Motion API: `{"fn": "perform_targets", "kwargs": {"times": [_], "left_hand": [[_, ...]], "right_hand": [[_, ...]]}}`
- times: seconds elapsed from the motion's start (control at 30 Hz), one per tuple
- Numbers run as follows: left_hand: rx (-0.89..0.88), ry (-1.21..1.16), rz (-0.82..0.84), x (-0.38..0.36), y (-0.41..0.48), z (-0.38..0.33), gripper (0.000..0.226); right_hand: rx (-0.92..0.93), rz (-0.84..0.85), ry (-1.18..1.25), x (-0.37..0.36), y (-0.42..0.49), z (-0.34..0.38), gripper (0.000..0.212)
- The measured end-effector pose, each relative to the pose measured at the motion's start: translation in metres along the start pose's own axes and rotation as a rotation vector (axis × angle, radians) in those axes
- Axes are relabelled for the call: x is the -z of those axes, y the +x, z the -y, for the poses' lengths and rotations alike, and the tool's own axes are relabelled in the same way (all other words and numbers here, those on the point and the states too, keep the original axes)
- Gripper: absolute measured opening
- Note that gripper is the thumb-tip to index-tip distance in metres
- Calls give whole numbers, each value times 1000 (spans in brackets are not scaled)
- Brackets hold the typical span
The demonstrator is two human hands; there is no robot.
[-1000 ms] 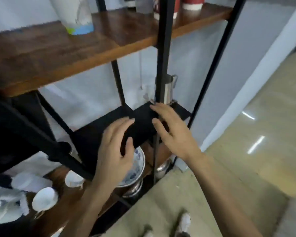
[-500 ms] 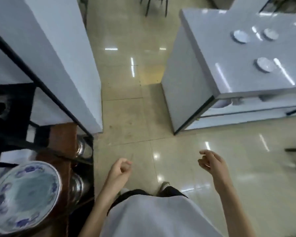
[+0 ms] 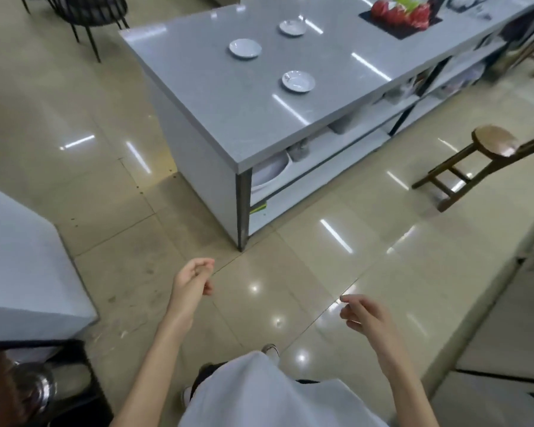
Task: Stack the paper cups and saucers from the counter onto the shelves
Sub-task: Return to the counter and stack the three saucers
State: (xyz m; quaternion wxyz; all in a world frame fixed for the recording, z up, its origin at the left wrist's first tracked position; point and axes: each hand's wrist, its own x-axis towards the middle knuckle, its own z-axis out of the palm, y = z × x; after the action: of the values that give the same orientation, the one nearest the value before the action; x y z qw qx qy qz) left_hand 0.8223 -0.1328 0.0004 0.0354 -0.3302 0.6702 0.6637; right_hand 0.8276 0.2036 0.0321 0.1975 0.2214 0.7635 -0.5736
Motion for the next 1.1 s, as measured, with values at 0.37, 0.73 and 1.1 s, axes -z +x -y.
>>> {"fn": "perform_targets", "kwargs": {"times": [0.37,0.73,1.1], "left_hand": [[177,-2,-100,-84,35,-12,31],[196,-127,-140,-205,202,-105,31],[-24,-61,-68,-346,379,-264,23]], "right_hand": [[100,77,-53,56,168,78,21],[252,130,31,55,350,221,28],[50,140,26,135,513,264,35]]}}
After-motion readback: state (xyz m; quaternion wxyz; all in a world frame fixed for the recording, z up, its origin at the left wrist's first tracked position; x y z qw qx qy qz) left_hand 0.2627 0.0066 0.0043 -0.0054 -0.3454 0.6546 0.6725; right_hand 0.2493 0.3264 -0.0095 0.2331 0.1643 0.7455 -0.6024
